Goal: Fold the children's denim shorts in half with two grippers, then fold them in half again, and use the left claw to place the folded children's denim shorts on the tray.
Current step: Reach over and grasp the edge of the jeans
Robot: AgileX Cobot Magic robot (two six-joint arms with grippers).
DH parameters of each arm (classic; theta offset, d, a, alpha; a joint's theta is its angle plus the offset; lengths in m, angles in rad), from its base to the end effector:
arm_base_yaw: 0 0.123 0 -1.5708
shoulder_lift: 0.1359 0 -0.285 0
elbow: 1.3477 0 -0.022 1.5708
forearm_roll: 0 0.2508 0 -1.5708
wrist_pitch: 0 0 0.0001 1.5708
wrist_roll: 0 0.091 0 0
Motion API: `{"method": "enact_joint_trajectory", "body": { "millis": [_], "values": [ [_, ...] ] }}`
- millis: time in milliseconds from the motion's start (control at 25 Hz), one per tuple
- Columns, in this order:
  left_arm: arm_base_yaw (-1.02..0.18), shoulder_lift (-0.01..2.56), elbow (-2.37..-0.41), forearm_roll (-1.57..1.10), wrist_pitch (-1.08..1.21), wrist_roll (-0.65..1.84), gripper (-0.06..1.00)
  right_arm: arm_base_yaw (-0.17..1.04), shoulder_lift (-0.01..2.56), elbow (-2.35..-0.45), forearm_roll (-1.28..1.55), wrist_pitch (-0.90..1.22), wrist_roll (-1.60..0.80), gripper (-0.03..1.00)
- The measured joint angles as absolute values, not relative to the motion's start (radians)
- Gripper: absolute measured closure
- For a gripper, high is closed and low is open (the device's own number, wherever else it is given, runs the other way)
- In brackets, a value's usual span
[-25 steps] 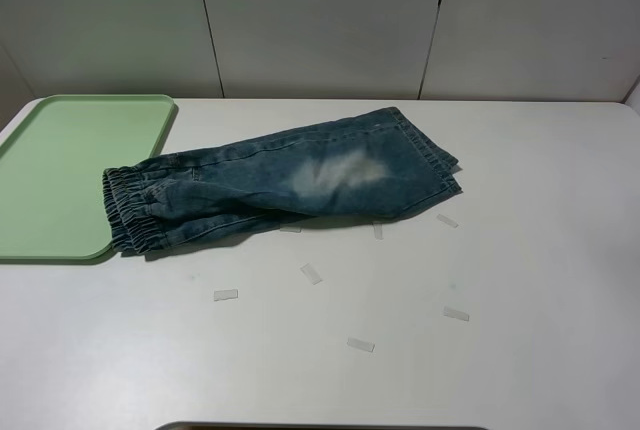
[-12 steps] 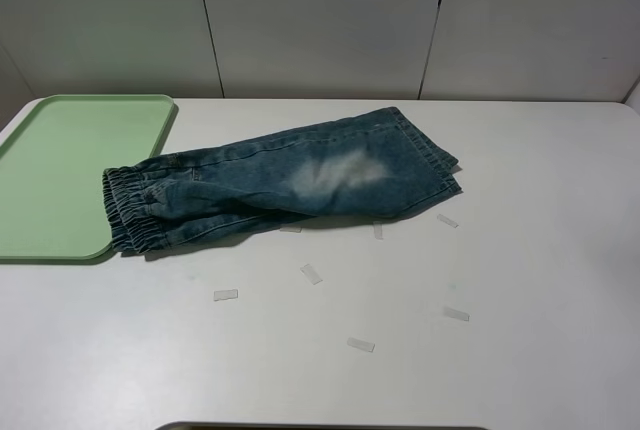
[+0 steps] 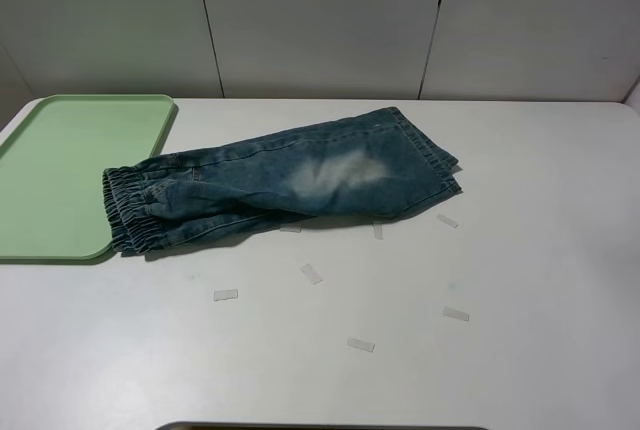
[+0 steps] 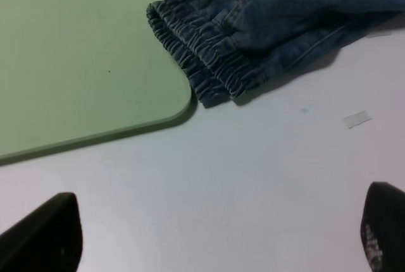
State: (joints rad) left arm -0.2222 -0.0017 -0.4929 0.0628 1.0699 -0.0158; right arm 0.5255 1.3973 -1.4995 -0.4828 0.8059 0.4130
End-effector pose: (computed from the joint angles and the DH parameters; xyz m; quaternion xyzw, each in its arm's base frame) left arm -0.0035 0.0059 0.2747 0.0870 0.8522 -0.0300 0.5151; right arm 0.2785 0.1262 0.4313 -0.1162 0.8574 -0.0028 0.5014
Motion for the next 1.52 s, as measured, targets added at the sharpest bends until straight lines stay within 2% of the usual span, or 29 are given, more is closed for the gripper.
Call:
{"method": "enact_joint_trajectory", "body": {
  "millis": [240,560,920,1240,1520],
  "values": [
    [-0.221,-0.002,-0.493,0.063,1.070,-0.016,0.07,0.526,1.397,-1.499,-0.421,0.821,0.413,0.39],
    [-0.160,-0.002,-0.493,0.064,1.070,-0.016,0.07,0.526,1.397,-1.499,-0.275,0.850,0.360,0.39],
    [-0.159,-0.002,-0.493,0.065,1.070,-0.016,0.07,0.526,1.397,-1.499,-0.158,0.900,0.303,0.39],
    [-0.159,-0.002,-0.493,0.065,1.070,-0.016,0.07,0.526,1.402,-1.499,0.057,0.925,0.173,0.39],
    [-0.159,-0.002,-0.493,0.065,1.070,-0.016,0.07,0.526,1.414,-1.499,0.069,0.949,0.111,0.39]
  ]
}}
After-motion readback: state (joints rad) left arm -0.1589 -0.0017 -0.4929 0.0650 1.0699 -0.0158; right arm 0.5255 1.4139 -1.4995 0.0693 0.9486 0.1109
